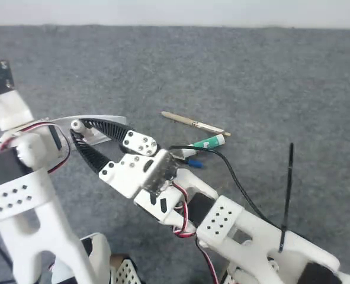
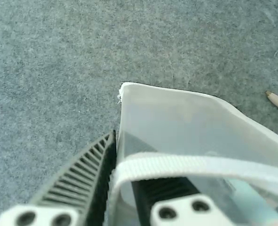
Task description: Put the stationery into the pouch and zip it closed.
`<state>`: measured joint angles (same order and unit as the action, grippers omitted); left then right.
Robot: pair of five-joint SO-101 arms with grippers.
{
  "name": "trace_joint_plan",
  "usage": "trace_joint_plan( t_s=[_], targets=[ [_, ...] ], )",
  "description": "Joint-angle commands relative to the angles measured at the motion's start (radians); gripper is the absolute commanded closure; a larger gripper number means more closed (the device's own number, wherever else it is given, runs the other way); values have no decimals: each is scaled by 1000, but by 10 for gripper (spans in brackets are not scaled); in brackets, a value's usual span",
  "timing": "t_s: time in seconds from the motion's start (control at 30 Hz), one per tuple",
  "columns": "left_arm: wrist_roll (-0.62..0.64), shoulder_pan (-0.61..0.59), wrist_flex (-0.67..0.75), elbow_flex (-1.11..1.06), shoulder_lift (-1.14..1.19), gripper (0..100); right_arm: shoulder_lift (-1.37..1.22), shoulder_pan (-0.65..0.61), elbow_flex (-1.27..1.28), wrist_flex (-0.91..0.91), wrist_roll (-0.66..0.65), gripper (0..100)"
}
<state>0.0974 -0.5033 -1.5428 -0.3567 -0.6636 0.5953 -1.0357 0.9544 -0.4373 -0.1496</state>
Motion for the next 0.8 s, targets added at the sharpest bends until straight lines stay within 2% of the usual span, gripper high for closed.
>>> trace_joint_plan(
  t_s=[0.0,0.2,0.4,0.5,0.57,0.7,0.77],
  targets=[
    [14,6,31,5,-2,989,2,-10,-12,-19,-6,991],
    [14,6,31,5,-2,989,5,-7,-12,-4,8,991],
    [14,6,31,5,-2,989,44,-5,-20,91,224,991],
    [14,6,31,4,-2,989,53,-7,-21,116,196,989],
    [14,6,31,4,-2,989,54,-7,-20,116,198,945],
    [14,6,31,4,-2,989,45,-7,-12,119,193,780],
    [14,6,31,4,-2,989,54,-7,-12,147,193,769]
  ],
)
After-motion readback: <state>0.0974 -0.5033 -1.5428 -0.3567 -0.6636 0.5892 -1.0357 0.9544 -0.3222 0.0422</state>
